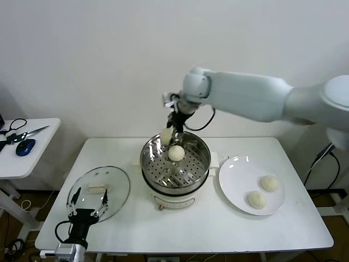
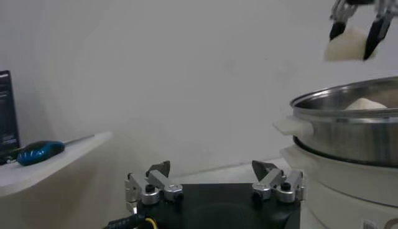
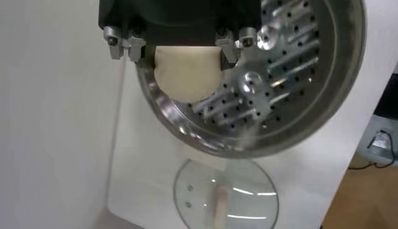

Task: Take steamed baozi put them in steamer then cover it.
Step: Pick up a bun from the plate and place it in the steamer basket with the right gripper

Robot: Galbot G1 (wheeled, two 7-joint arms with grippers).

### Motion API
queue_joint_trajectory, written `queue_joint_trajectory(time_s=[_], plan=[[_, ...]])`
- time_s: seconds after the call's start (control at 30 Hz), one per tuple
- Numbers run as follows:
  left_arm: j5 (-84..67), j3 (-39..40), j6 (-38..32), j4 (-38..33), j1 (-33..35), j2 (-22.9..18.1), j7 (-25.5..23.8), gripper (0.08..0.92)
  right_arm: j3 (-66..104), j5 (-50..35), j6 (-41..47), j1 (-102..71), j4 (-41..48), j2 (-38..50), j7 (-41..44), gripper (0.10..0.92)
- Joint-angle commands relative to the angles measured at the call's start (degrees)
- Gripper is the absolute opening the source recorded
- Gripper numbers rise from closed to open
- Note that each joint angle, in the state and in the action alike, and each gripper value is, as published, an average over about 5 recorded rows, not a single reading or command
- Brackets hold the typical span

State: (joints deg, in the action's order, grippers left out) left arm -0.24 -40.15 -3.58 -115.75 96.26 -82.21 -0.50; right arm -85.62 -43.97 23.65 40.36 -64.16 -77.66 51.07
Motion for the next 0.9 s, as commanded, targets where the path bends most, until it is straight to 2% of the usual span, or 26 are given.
queue_joint_trajectory(time_s=[0.03,0.67,0.77,0.9], plan=[[-0.3,-0.1,0.0,0.1,0.2,0.0,-0.1,0.823,-1.2,-0.4,1.6,-5.7,0.4,-5.0,-2.5,0.67],[0.0,-0.2,0.2,1.5,-0.8,-0.3,-0.1,0.823,-1.8,1.7,1.3,-8.3,0.3,-3.9,-2.3,0.682],[0.0,-0.2,0.2,1.7,-0.7,-0.3,-0.1,0.823,-1.7,1.9,1.4,-8.0,-0.1,-3.5,-2.3,0.705],[0.0,-0.2,0.1,1.8,-0.7,-0.2,-0.1,0.823,-1.4,1.9,1.5,-6.7,-0.8,-2.3,-1.7,0.788]])
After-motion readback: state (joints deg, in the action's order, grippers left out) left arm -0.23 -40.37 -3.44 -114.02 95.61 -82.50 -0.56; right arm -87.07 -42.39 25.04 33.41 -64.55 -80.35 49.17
